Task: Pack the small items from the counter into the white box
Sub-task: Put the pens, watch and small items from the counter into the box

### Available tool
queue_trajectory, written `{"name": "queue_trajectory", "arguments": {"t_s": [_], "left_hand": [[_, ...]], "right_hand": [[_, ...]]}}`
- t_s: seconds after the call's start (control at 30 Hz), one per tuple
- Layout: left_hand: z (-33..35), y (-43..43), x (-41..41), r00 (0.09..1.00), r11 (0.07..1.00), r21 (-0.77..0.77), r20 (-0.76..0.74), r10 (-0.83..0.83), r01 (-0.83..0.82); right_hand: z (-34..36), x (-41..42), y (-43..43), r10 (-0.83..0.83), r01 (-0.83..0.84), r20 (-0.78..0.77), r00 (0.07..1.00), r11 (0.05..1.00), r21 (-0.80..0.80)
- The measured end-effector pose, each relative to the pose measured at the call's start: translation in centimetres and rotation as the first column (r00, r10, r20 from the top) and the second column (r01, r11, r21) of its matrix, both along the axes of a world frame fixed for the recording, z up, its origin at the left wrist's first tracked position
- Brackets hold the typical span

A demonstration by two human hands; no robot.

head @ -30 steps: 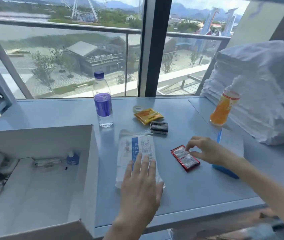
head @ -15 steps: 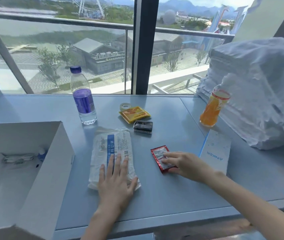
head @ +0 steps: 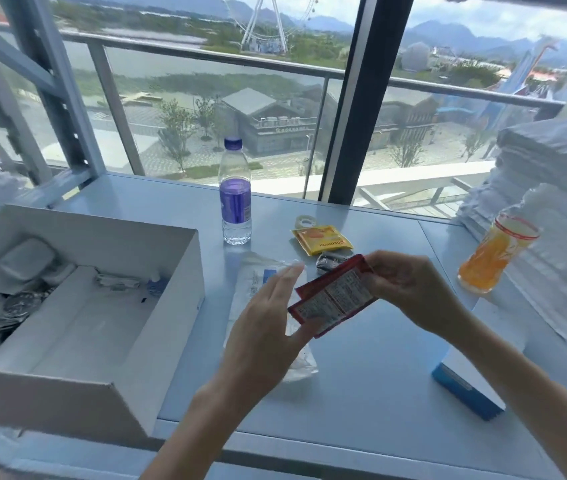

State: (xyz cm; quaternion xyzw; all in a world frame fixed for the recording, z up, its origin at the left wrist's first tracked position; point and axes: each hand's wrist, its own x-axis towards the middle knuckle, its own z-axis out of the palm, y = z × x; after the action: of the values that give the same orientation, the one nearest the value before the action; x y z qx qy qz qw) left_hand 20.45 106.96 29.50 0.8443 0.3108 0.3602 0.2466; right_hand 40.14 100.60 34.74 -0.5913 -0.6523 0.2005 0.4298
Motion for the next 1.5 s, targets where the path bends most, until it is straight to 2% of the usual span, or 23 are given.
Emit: {"name": "queue_trajectory", "arguments": {"t_s": [0.13,0.2,0.27,0.33,0.4,0.47,0.67,0.8,0.93,1.07,1.2,1.3,1.4,1.5], "left_hand": [[3.6,0.4,-3.3,0.983,0.997,-0.06,0.171,0.064,-0.055],[5.0,0.3,-5.2,0.97,0.993,-0.061,0.215,0.115,-0.105],[6.0,0.4,-7.1,0.961,0.985,0.003,0.22,0.167,-0.172],[6.6,1.1,-9.1,0.956,0.962,0.107,0.183,0.23,-0.252],[6.9,2.2,-11.2,0.949,0.938,0.165,0.138,0.283,-0.304],[6.8,3.5,-13.4,0.947,0.936,0.148,0.095,0.307,-0.318],[6.2,7.5,-19.0,0.953,0.951,0.066,0.009,0.303,-0.303],[5.9,9.3,-21.6,0.947,0.948,0.026,-0.043,0.319,-0.319],[4.7,10.7,-23.3,0.913,0.92,0.116,-0.133,0.387,-0.373],[2.7,11.0,-25.9,0.906,0.916,0.215,-0.188,0.38,-0.34],[1.0,10.2,-29.1,0.879,0.891,0.341,-0.264,0.397,-0.301],[0.0,9.9,-29.6,0.905,0.849,0.487,-0.236,0.354,-0.205],[-0.4,10.4,-29.7,0.934,0.833,0.535,-0.209,0.29,-0.139],[-0.8,10.9,-30.0,0.947,0.848,0.524,-0.229,0.227,-0.077]], "right_hand": [[2.7,-3.3,2.1,0.098,-0.095,-0.048,0.994,0.993,0.065],[3.5,-5.0,3.1,0.129,-0.133,0.043,0.991,0.985,0.106],[4.3,-6.8,4.1,0.117,-0.155,0.218,0.969,0.975,0.162],[5.1,-8.4,5.0,0.141,-0.202,0.282,0.949,0.959,0.199],[5.6,-9.8,6.0,0.184,-0.238,0.269,0.945,0.953,0.185],[5.9,-11.2,7.1,0.224,-0.26,0.248,0.942,0.958,0.121],[6.4,-16.7,11.4,0.311,-0.295,0.364,0.878,0.95,-0.099],[5.8,-20.6,13.9,0.308,-0.29,0.448,0.839,0.951,-0.109],[4.8,-22.9,15.9,0.285,-0.254,0.579,0.764,0.957,-0.137],[3.5,-23.7,17.7,0.262,-0.182,0.639,0.723,0.965,-0.189],[2.0,-24.3,19.8,0.211,-0.132,0.612,0.762,0.976,-0.172],[1.2,-25.6,21.7,0.191,-0.137,0.603,0.774,0.981,-0.136],[0.5,-27.2,23.9,0.249,-0.216,0.602,0.759,0.968,-0.127],[0.2,-29.6,25.9,0.349,-0.326,0.623,0.7,0.932,-0.156]]}}
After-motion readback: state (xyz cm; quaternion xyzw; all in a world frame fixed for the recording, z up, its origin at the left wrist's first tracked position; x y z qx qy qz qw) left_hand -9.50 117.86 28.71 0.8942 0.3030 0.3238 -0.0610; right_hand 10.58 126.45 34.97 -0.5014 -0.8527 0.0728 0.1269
